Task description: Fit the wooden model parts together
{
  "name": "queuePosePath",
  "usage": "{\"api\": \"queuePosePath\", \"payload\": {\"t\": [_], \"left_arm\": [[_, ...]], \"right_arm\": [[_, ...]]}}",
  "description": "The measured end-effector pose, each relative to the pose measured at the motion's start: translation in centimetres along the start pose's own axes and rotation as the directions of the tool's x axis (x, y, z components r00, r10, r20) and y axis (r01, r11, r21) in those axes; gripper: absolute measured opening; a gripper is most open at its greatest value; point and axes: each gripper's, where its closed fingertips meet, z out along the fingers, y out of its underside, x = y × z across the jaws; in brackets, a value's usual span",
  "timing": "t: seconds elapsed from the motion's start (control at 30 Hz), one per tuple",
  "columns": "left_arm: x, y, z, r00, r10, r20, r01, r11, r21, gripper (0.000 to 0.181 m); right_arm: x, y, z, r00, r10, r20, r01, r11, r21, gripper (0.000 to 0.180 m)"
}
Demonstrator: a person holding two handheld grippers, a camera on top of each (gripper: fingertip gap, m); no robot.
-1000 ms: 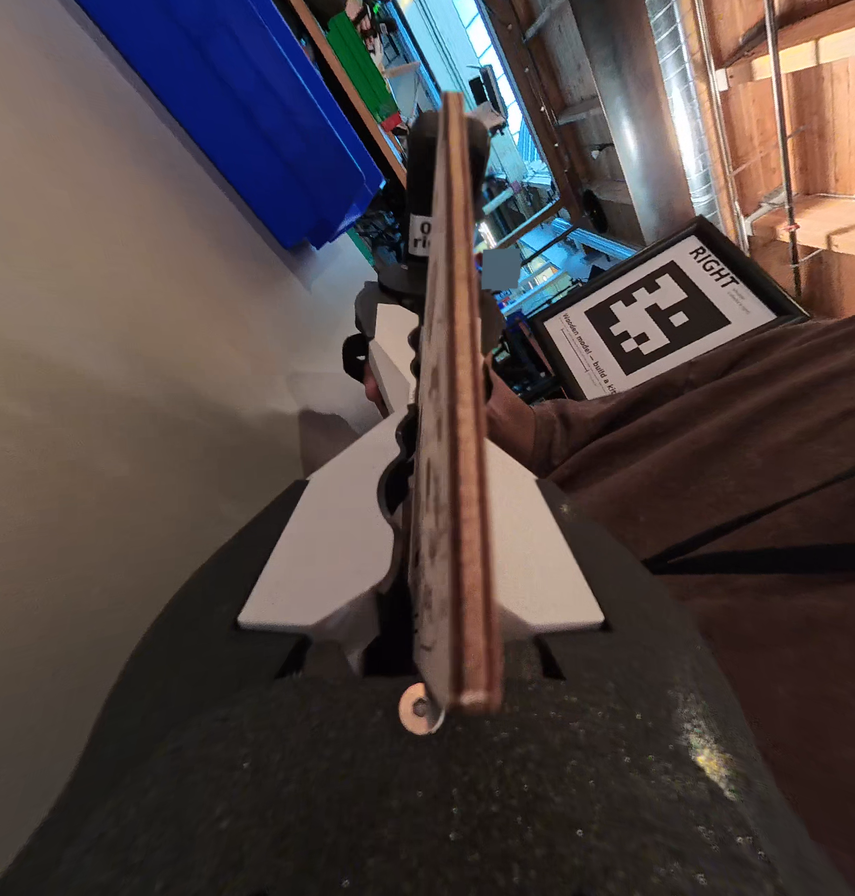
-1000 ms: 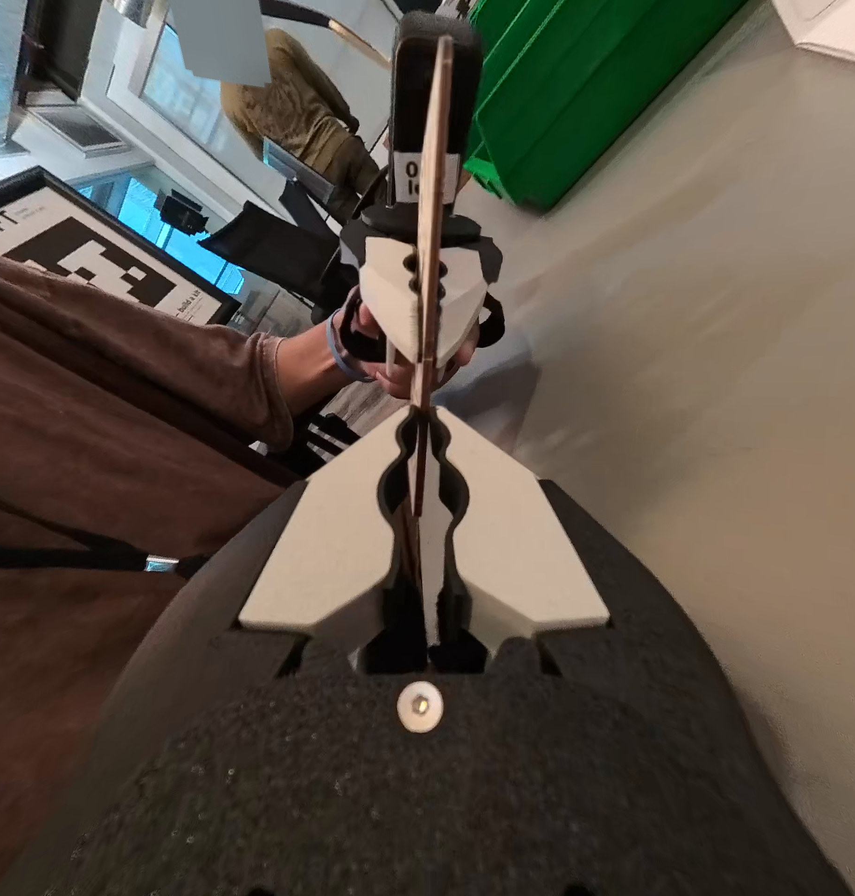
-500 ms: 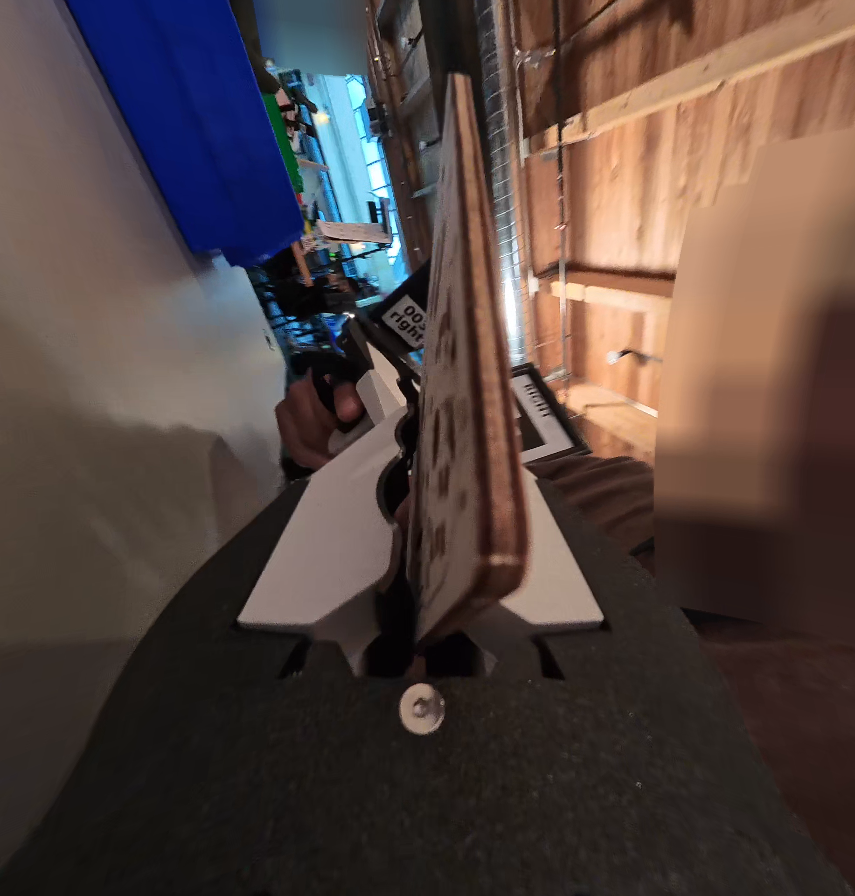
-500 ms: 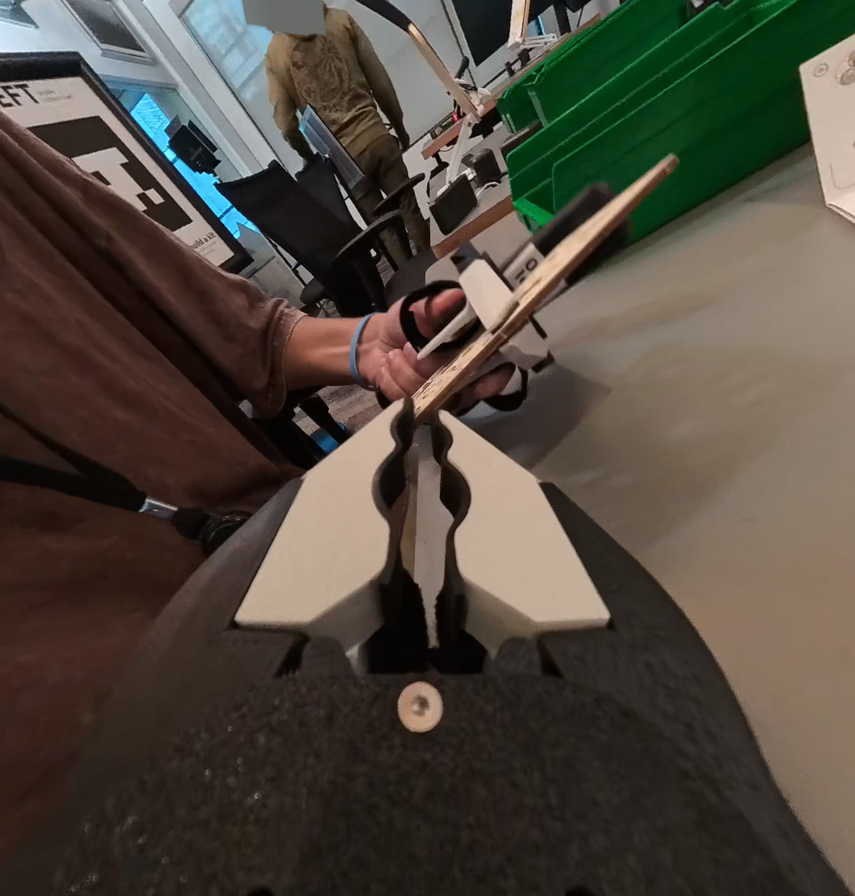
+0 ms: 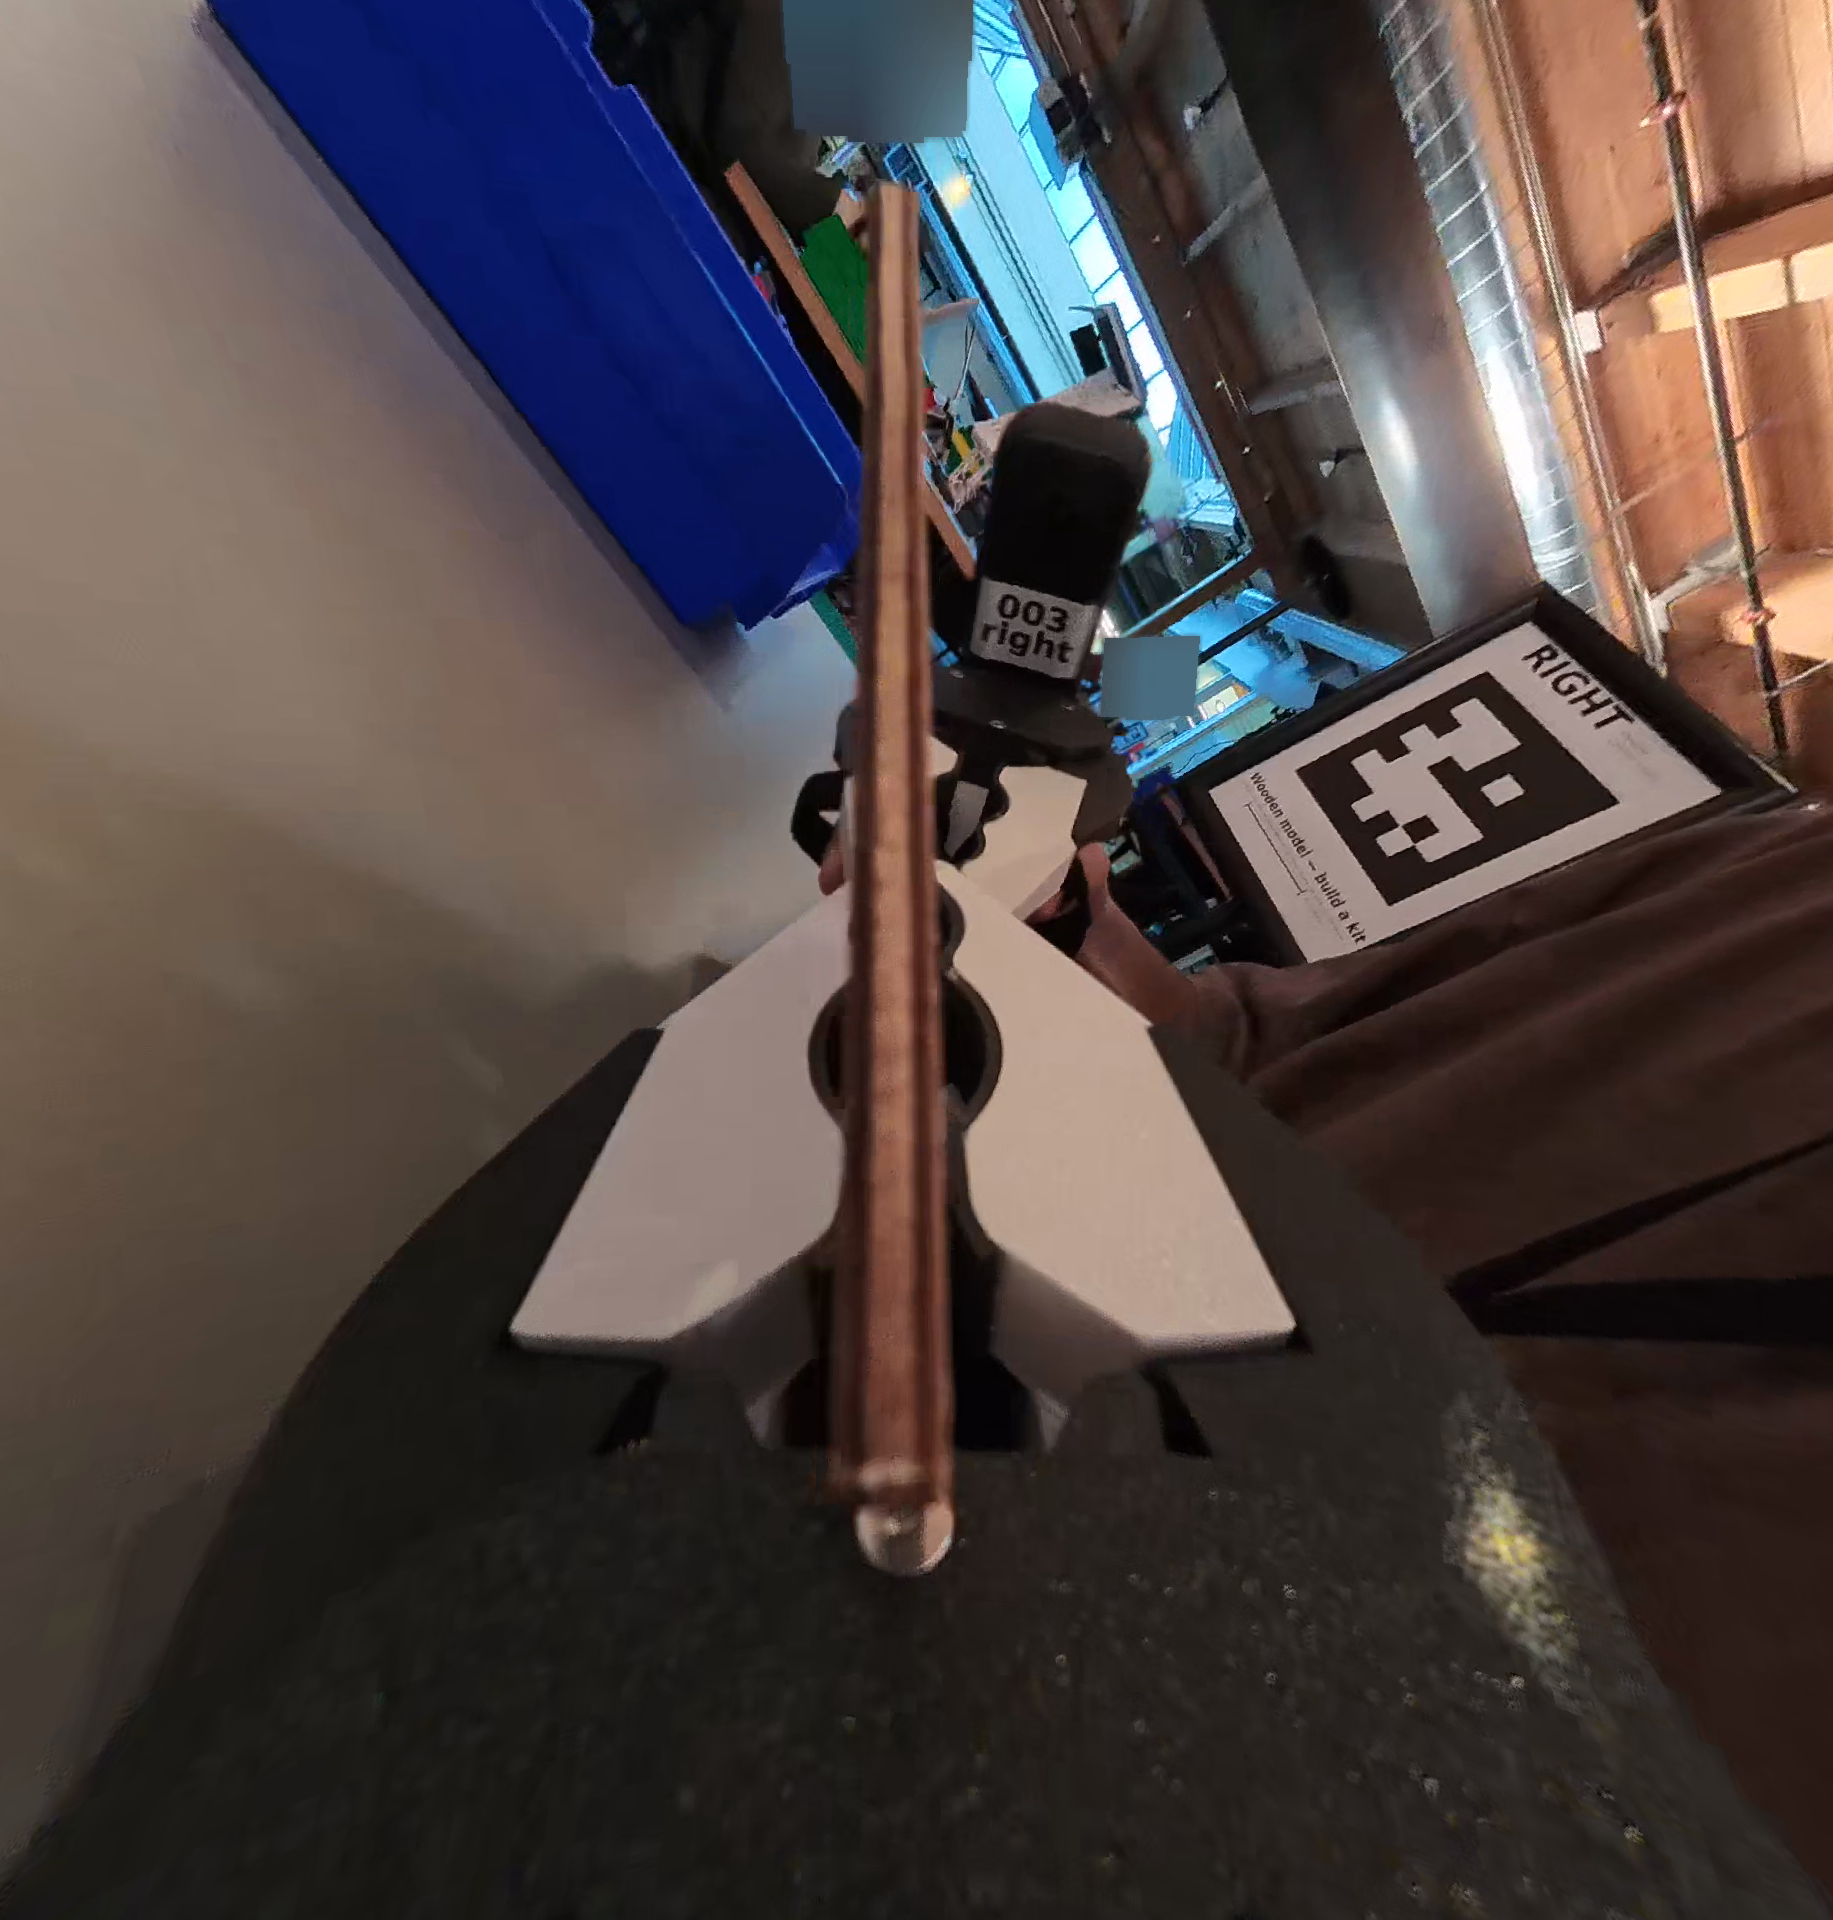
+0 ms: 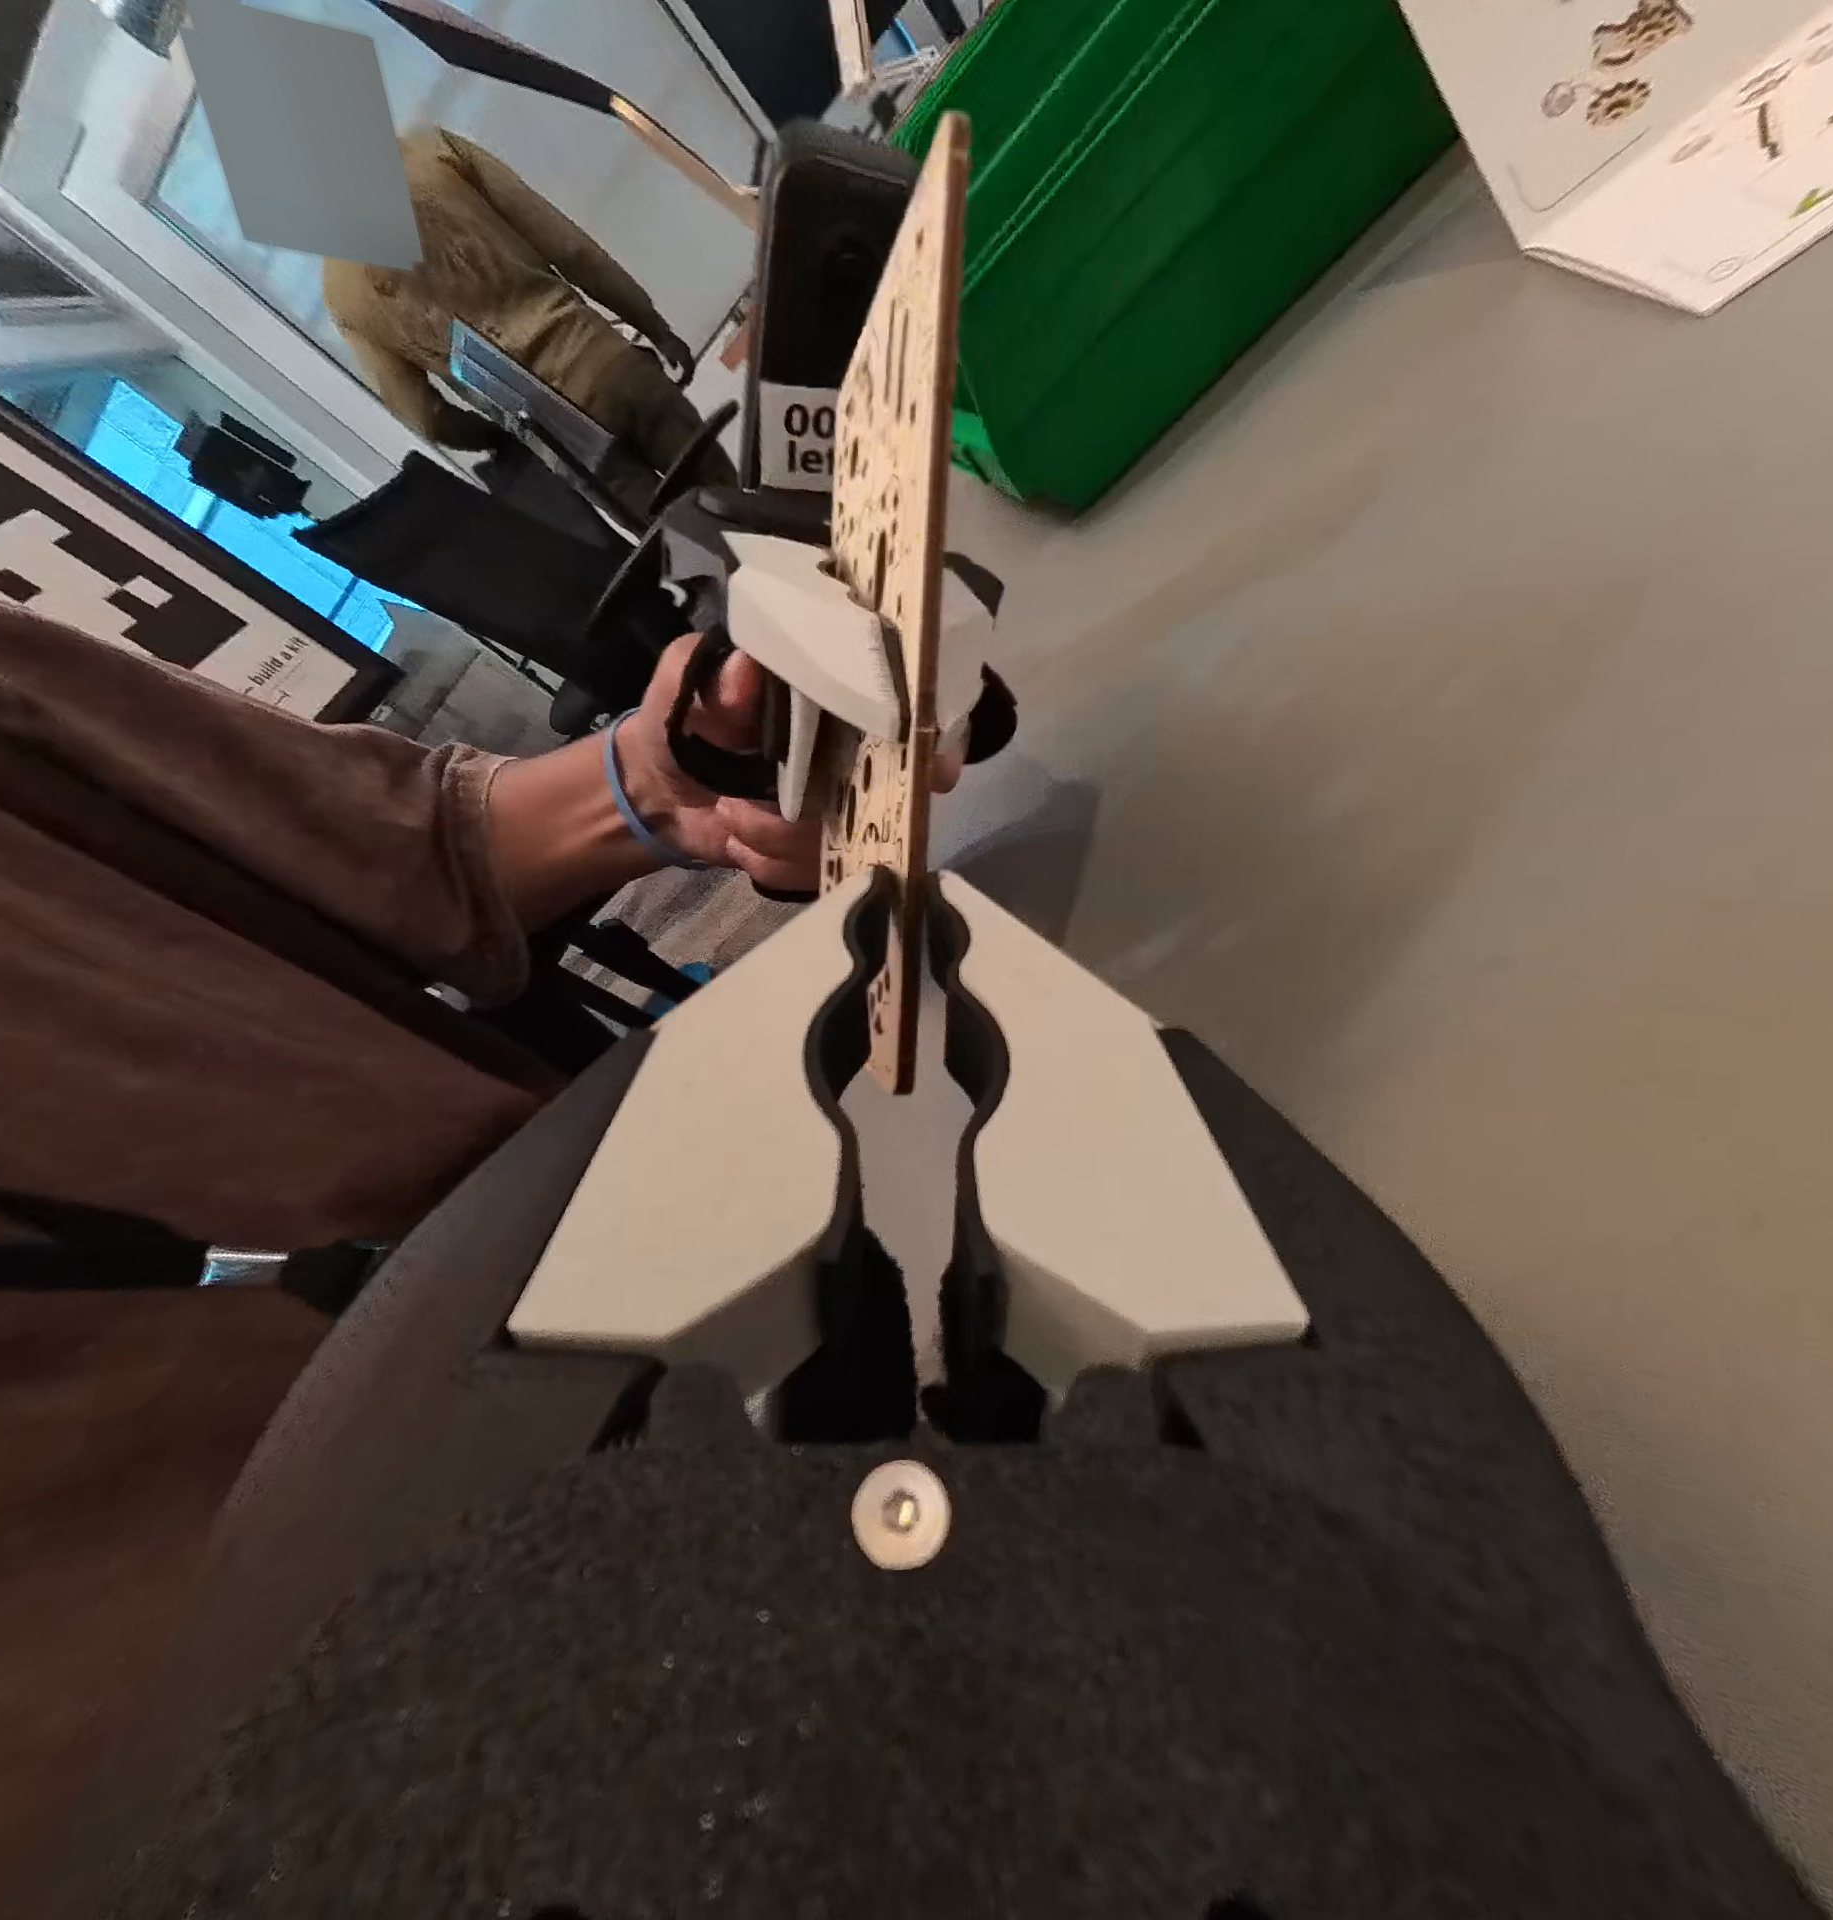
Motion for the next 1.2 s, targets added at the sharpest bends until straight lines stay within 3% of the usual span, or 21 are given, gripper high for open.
{"api": "queuePosePath", "payload": {"t": [0.43, 0.7, 0.93, 1.2], "left_arm": [[-1.5, 1.3, 0.5, 0.936, 0.296, 0.189, -0.277, 0.953, -0.120, 0.003], [-1.6, 1.1, 0.5, 0.970, 0.200, 0.138, -0.188, 0.977, -0.098, 0.003], [-1.0, 0.6, 0.4, 0.984, 0.153, 0.097, -0.148, 0.988, -0.050, 0.003], [-2.3, 1.3, 0.7, 0.955, 0.220, 0.200, -0.207, 0.975, -0.084, 0.002]], "right_arm": [[2.4, 1.6, 0.4, 0.986, 0.114, -0.121, -0.119, 0.992, -0.032, 0.008], [1.7, 1.4, 0.1, 0.994, -0.057, -0.093, 0.052, 0.997, -0.058, 0.008], [1.2, 0.6, -0.1, 0.993, 0.114, 0.013, -0.114, 0.993, 0.016, 0.005], [3.1, 1.6, 0.1, 0.980, 0.173, -0.102, -0.172, 0.985, 0.016, 0.007]]}}
